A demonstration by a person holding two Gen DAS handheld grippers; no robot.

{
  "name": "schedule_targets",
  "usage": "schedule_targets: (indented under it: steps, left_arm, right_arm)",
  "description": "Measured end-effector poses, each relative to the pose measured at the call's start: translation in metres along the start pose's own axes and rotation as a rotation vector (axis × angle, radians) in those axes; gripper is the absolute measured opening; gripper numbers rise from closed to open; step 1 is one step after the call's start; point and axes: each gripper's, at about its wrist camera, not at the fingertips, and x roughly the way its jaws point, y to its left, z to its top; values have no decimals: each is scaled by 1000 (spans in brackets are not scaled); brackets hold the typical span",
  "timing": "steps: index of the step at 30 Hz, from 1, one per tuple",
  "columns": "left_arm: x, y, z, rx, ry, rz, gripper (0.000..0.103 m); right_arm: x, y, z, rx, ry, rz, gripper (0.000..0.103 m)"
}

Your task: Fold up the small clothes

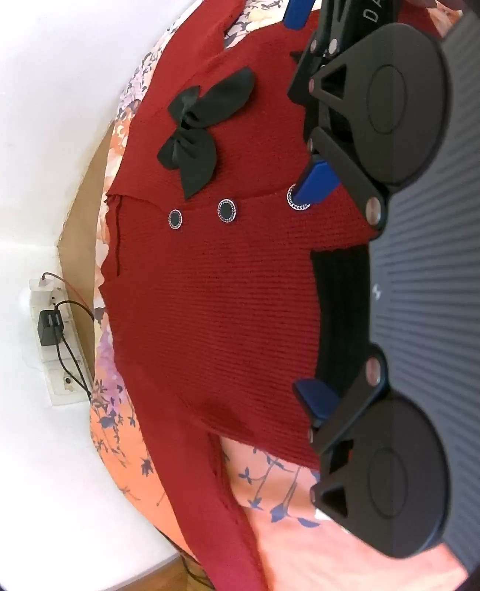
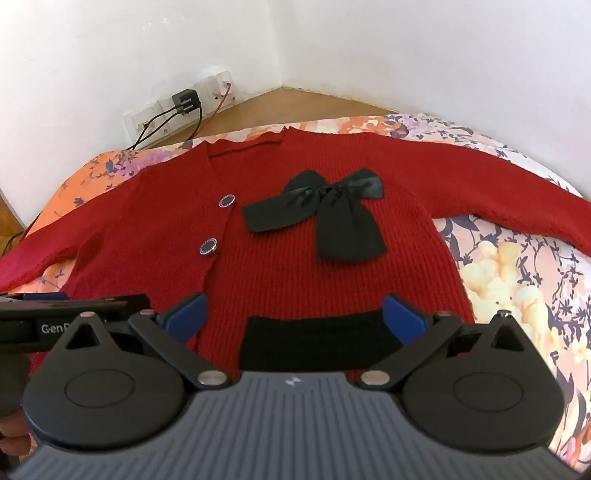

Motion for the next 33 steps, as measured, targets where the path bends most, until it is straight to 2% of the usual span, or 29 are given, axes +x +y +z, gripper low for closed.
schedule_targets:
  steps: [7,33]
  left_arm:
    - [0,-1,-6,5,-13,2,103]
    - [0,-1,-4,13,-11,4,103]
  right_arm:
    - [0,0,-10,-1,-5,-3,103]
    - [3,3,-5,12,12,-22,103]
